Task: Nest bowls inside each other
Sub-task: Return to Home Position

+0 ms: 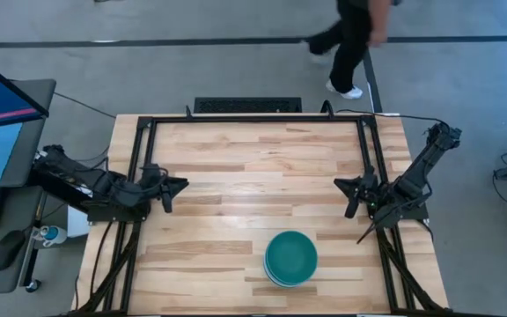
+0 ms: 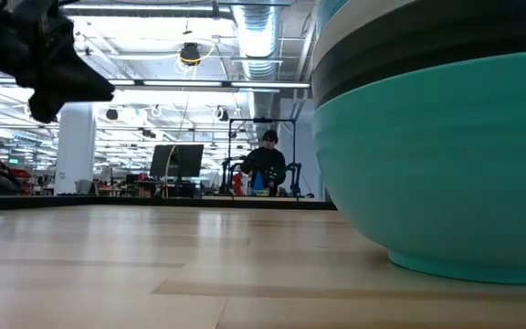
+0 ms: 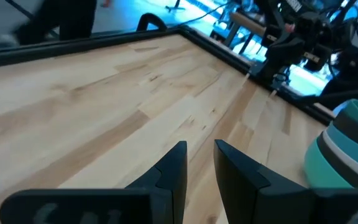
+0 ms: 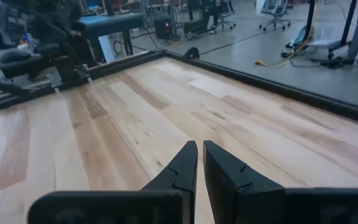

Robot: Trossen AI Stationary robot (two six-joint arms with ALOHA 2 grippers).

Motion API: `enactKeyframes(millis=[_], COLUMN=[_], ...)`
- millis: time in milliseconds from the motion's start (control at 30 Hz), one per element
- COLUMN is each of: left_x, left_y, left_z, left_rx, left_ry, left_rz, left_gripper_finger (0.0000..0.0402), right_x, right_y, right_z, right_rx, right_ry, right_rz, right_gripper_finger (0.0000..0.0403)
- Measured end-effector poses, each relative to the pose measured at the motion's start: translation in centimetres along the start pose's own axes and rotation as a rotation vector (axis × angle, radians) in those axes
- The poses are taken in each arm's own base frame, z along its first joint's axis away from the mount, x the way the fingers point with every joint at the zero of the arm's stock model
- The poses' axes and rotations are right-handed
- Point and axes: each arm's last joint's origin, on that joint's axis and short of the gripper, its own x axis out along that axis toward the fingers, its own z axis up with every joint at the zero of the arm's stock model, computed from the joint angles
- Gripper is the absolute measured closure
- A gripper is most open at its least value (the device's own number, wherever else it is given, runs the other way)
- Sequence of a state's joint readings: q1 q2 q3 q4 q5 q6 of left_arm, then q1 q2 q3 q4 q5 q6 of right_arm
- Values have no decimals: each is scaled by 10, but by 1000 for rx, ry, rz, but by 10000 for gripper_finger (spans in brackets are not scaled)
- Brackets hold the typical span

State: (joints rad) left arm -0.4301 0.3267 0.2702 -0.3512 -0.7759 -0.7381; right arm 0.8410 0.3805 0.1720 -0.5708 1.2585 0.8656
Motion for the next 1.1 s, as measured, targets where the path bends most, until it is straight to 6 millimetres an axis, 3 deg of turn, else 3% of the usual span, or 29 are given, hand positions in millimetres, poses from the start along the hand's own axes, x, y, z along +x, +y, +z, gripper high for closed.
enactKeyframes(millis=[333, 1100], left_x=[17, 20], left_y=[11, 16], left_z=[-35, -45], left_rx=[-82, -28], left_ry=[-86, -121], left_rz=[-52, -34], left_gripper_finger=[331, 331], right_x=[0, 0], right_y=[0, 1], right_z=[0, -1], right_rx=[-22, 55], right_ry=[-3, 18], right_rz=[0, 17], right_gripper_finger=[353, 353])
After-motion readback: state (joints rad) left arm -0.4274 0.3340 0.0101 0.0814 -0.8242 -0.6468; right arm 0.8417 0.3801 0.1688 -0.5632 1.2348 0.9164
